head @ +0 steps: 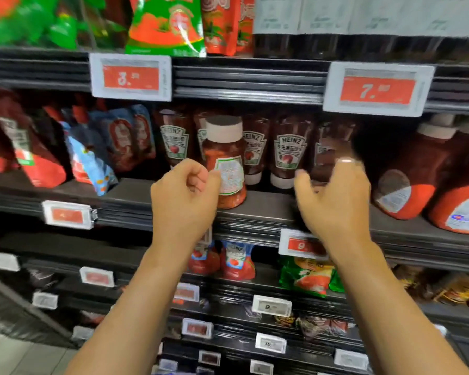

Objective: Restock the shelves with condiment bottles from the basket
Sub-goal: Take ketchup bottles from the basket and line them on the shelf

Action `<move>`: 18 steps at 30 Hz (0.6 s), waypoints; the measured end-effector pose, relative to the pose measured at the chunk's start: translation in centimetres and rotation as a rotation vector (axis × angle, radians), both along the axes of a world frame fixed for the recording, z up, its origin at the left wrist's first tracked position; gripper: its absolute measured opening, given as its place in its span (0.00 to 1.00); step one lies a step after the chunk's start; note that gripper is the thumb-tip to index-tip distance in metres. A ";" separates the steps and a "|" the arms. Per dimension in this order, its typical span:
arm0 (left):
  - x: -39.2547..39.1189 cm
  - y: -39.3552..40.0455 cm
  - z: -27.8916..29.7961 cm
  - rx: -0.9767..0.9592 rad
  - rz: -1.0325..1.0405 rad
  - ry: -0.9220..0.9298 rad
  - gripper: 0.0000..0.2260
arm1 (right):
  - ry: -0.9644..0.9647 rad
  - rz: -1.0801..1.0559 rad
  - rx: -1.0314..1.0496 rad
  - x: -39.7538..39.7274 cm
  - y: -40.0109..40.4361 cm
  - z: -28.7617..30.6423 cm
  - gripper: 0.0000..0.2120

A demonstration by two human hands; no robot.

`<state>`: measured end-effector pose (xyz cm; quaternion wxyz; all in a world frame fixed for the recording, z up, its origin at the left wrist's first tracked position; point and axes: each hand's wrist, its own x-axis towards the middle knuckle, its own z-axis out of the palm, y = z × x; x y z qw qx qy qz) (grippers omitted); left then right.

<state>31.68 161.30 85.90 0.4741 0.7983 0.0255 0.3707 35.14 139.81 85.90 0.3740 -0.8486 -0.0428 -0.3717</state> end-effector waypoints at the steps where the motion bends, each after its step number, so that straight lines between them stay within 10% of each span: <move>1: 0.2 0.9 -0.2 -0.008 0.017 0.068 0.11 | 0.086 0.089 0.005 -0.2 1.4 0.0 0.17; 5: 1.0 3.1 -0.6 -0.072 -0.101 0.247 0.09 | 0.502 0.472 -0.029 0.2 5.8 0.3 0.17; 18: 0.5 9.5 0.2 -0.303 -0.464 0.360 0.08 | 0.453 0.563 -0.042 1.3 14.2 -0.2 0.28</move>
